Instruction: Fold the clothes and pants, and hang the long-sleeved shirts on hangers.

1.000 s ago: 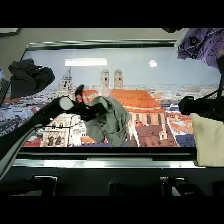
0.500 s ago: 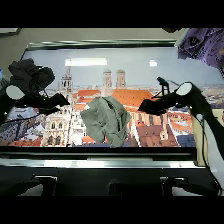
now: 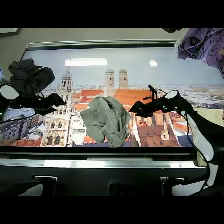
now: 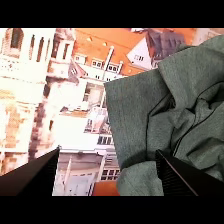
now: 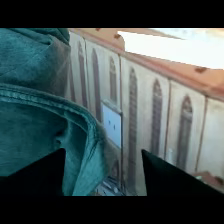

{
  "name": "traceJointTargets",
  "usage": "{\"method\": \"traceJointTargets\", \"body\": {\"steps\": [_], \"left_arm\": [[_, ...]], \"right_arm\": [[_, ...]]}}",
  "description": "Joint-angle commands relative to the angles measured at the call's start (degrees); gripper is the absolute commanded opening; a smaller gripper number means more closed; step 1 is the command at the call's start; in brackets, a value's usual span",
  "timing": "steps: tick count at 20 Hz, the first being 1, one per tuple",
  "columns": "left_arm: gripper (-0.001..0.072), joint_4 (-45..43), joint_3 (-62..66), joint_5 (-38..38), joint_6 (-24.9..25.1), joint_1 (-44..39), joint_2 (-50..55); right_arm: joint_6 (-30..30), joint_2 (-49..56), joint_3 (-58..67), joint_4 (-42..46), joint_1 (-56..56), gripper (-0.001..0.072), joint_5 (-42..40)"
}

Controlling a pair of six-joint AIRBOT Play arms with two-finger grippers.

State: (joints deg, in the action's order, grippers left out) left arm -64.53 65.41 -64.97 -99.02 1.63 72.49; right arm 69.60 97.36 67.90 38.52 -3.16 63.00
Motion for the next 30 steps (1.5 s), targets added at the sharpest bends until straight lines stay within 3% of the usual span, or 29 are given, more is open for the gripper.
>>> {"method": "traceJointTargets", "body": {"steps": [1, 2, 4, 7, 11, 15, 24, 27, 28, 29, 30], "left_arm": [[0.0706, -0.1, 0.0, 0.0, 0.0, 0.1, 0.0], [0.0706, 0.0, 0.0, 0.0, 0.0, 0.1, 0.0], [0.0706, -0.1, -0.1, -0.9, 0.0, 0.1, 0.0], [0.0706, 1.3, -3.7, 1.6, 2.9, 0.1, 1.5], [0.0706, 13.8, -8.5, 10.8, 11.9, 0.0, 7.5], [0.0705, 26.1, -8.5, 12.6, 20.1, -1.4, 14.9], [0.0693, 27.5, -8.5, 19.6, 21.2, -6.1, 19.1], [0.0462, 27.5, -8.2, 21.5, 21.3, -7.1, 20.0], [0.0316, 27.5, -7.9, 21.5, 21.3, -7.2, 20.1], [0.0065, 27.5, -7.6, 21.4, 22.1, -7.2, 20.0], [0.0017, 27.5, -6.8, 20.7, 23.1, -7.0, 19.9]], "right_arm": [[-0.9, 2.3, 0.0, -2.0, -2.6, 0.0556, 0.0], [-1.5, 2.6, 0.0, -1.4, -4.0, 0.0493, -0.2], [-1.4, 2.3, 0.0, -0.4, -5.4, 0.0056, -2.4], [-1.4, -0.6, 0.0, 0.4, -4.5, 0.0039, -4.6], [-0.7, -6.4, 0.0, 3.7, -3.9, 0.0039, -2.2], [0.7, -9.2, 0.0, 4.4, -3.9, 0.004, -1.6], [1.6, -10.5, 0.0, 4.3, -3.9, 0.004, 1.2], [1.7, -11.8, 0.0, 4.3, -3.9, 0.004, 1.2], [1.9, -12.2, 0.0, 4.3, -3.9, 0.004, 1.5], [1.9, -12.5, 0.0, 4.3, -3.9, 0.004, 1.8], [1.9, -12.9, 0.0, 4.3, -3.9, 0.004, 1.8]]}}
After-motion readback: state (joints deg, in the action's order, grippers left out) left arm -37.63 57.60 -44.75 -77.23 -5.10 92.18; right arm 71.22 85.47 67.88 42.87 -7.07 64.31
